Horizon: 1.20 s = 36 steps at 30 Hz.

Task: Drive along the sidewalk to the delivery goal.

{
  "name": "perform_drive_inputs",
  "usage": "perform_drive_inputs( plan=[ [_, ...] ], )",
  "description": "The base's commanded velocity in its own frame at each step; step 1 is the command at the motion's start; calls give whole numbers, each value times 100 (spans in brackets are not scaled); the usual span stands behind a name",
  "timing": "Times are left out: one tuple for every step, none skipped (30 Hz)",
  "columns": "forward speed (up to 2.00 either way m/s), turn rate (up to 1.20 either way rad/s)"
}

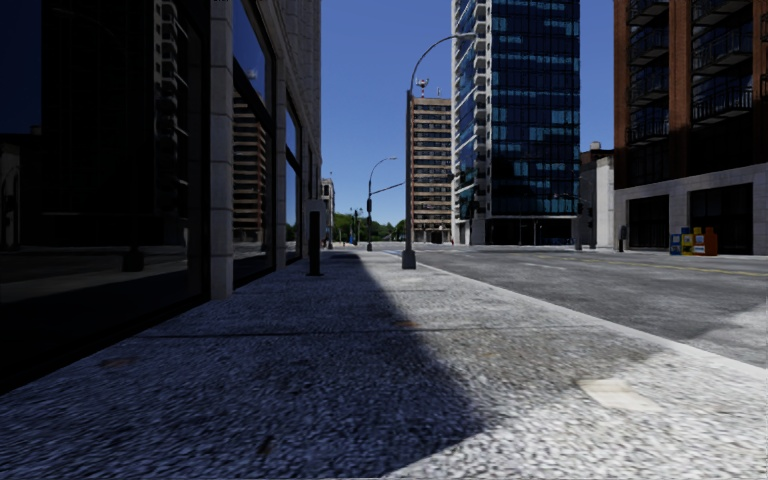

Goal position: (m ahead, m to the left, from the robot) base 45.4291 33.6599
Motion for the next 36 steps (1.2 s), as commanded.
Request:
perform_drive_inputs(
  plan=[
    [200,0],
    [200,0],
    [200,0],
    [200,0],
    [200,0],
    [200,0],
    [200,0],
    [200,0],
    [200,0],
    [200,0],
    [200,0],
    [200,0],
    [200,0],
    [200,0],
    [200,0],
    [200,0],
    [200,0],
    [200,0],
    [200,0],
    [200,0],
    [200,0],
    [200,0],
    [200,0],
    [200,0],
    [200,0],
    [200,0],
    [200,0],
    [200,0],
    [200,0],
    [200,0],
    [200,3],
    [200,7],
    [200,10],
    [200,10],
    [200,14],
    [200,15]
  ],
)
